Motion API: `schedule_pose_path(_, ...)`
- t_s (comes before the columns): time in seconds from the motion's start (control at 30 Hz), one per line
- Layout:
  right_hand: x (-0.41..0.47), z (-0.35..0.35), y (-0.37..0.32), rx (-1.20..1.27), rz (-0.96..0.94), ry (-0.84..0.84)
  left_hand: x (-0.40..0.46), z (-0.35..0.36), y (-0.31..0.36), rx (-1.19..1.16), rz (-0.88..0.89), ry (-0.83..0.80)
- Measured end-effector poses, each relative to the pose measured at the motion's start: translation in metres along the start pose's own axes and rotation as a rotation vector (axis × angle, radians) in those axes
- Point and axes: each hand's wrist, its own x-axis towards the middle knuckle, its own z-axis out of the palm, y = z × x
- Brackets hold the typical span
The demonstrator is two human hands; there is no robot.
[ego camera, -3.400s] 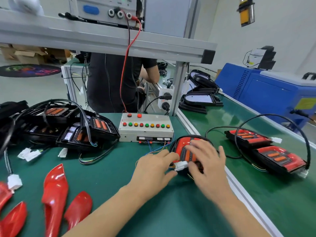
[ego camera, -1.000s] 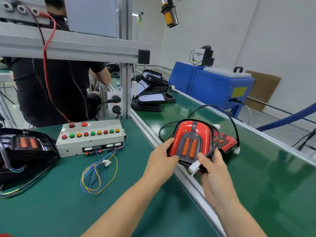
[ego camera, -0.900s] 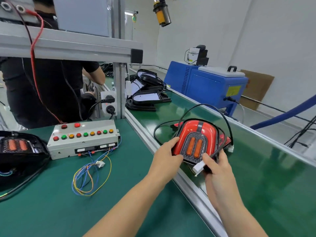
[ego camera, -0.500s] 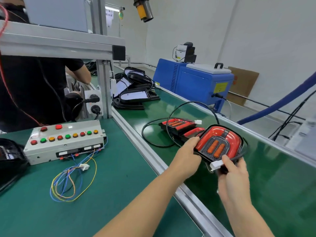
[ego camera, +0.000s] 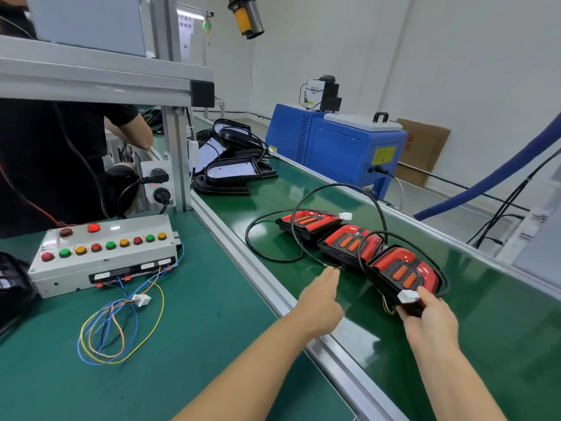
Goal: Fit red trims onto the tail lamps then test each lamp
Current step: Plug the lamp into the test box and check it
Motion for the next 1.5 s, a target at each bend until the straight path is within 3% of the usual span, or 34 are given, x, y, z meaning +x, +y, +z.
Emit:
schedule_pose_path(0.23, 0.017, 0.001, -0.009, -0.089, 0.033, 0.027, -0.001, -0.009, -0.018, 0.208, -0.05, 0.025)
schedule_pose_path(0.37, 0.017, 0.002, -0.01, -0.464, -0.06, 0.034, 0.0, -0.006, -0.024, 0.293, -0.053, 0.001)
schedule_pose_path(0.53, 0.017, -0.007, -0.008, -0.855, -0.279, 0.04, 0.002, -0.005, -0.03, 0.355, -0.058, -0.024)
schedule_pose_path(0.67, 0.01, -0.004, -0.013, -1.189, -0.598, 0.069, 0.0, -0.006, -0.034, 0.372, -0.051, -0.007)
schedule_pose_path(0.9, -0.019, 0.029, 0.009, -1.737, -1.112, -0.242, -0.011, -0.013, -0.038, 0.464, -0.066, 0.038)
schedule_pose_path(1.13, -0.004, 0.059, 0.054, -2.126, -1.325, -0.573, -0.036, -0.033, -0.063, 0.562, -0.112, 0.133)
schedule_pose_path(1.5, 0.035, 0.065, 0.056, -2.415, -1.456, -0.579, -0.049, -0.045, -0.081, 0.548, -0.182, 0.155)
